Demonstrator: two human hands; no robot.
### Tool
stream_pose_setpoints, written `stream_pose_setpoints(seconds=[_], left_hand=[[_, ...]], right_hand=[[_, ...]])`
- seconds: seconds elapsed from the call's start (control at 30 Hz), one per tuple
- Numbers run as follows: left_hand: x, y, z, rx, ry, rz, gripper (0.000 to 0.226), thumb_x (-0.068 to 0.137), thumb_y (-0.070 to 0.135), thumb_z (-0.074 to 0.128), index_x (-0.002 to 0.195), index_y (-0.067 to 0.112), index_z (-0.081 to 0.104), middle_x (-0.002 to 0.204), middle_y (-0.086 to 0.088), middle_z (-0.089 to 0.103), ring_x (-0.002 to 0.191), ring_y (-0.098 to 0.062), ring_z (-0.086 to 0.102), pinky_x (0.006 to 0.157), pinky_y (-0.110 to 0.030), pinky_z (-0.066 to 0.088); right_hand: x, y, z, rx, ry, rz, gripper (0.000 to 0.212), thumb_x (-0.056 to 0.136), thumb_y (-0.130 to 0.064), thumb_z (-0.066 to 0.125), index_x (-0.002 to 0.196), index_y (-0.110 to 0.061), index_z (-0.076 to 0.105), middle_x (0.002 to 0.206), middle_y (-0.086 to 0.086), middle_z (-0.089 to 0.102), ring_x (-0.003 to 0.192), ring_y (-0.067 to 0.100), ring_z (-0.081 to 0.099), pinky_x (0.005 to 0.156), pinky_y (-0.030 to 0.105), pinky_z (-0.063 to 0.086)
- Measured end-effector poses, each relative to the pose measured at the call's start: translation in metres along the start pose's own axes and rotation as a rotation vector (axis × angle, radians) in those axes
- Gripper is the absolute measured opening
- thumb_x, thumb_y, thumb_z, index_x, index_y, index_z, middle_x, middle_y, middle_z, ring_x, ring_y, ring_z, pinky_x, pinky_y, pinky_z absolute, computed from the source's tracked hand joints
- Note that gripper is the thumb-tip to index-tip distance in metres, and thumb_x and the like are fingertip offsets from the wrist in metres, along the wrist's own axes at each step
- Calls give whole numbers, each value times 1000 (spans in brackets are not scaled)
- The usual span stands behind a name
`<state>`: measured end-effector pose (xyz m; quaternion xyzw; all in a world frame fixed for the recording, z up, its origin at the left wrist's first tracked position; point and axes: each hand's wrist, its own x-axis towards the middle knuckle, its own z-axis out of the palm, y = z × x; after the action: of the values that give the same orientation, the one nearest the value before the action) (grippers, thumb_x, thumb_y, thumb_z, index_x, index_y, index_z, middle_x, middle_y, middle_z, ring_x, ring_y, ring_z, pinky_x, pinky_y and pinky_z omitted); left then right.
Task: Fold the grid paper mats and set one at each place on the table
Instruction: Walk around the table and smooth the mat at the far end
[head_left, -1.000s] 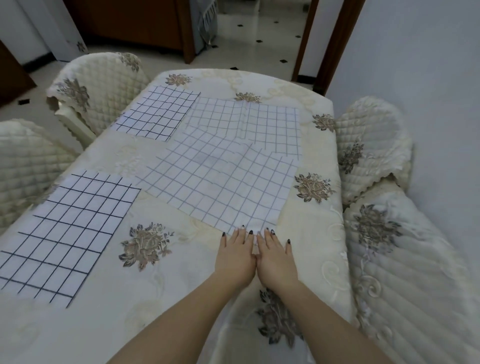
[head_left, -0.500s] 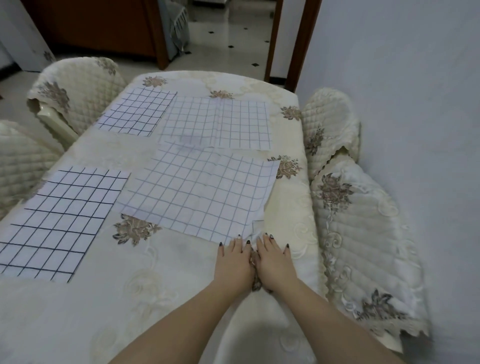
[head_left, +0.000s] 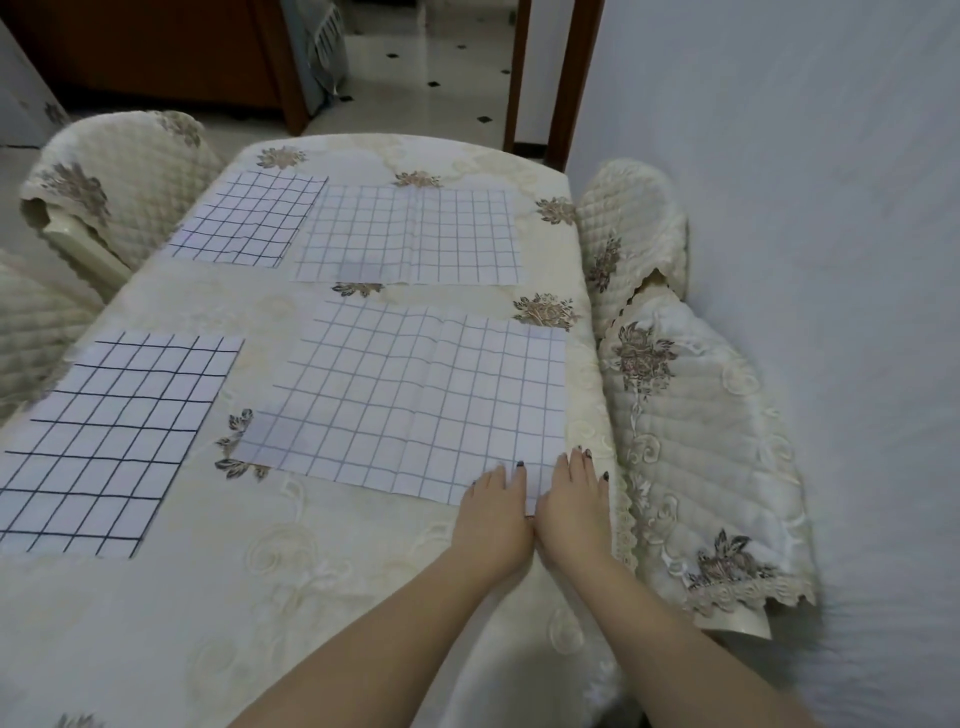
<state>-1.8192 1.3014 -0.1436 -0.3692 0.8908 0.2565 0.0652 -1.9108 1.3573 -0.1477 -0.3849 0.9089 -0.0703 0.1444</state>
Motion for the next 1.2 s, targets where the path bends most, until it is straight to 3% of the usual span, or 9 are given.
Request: stream_pose_setpoints(seconds=[0.07, 0.17, 0.33, 0.47, 0.67, 1.2], left_hand=[[4, -12, -17, -6, 47, -15, 70, 96, 32, 43, 154, 11, 11, 161, -15, 12, 149, -27, 11, 121, -39, 13], [9, -50, -40, 42, 116, -80, 68, 95, 23, 42, 153, 10, 11, 162, -14, 10, 149, -28, 8, 121, -39, 13], [8, -128, -58, 120, 105, -234, 64, 99, 30, 36, 153, 8, 12, 161, -17, 11, 149, -33, 9, 120, -43, 15], [-2, -167, -54, 142, 76, -235, 61, 99, 34, 32, 153, 15, 13, 161, -16, 11, 148, -36, 7, 120, -48, 13], [-11, -184, -46, 182, 21, -187, 62, 101, 41, 26, 155, 21, 3, 163, -11, -4, 149, -34, -6, 120, -49, 2], [-30, -171, -38, 231, -48, -222, 63, 101, 45, 24, 155, 20, 1, 162, -14, -6, 148, -38, -5, 120, -50, 7]], right_hand=[[-1, -6, 1, -24, 27, -48, 65, 93, -21, 37, 151, -6, 10, 161, 13, 3, 149, 24, 1, 121, 43, 4], [0, -29, 8, -6, -8, -116, 63, 98, -28, 32, 153, -14, 5, 161, 12, -4, 149, 24, -4, 121, 46, 2], [-16, -75, 34, 6, -142, -123, 60, 99, -47, 26, 152, -33, 1, 161, 4, -12, 148, 26, -13, 117, 54, -6], [-25, -109, 50, 19, -213, -77, 61, 96, -56, 21, 150, -40, -3, 160, 0, -19, 146, 28, -20, 114, 59, -10], [-22, -123, 61, -24, -219, 11, 69, 90, -67, 18, 148, -42, -10, 159, 3, -22, 145, 32, -21, 113, 61, -12], [-30, -92, 50, -98, -280, -53, 75, 86, -73, 15, 148, -41, -13, 158, 2, -24, 145, 29, -24, 116, 57, -11]])
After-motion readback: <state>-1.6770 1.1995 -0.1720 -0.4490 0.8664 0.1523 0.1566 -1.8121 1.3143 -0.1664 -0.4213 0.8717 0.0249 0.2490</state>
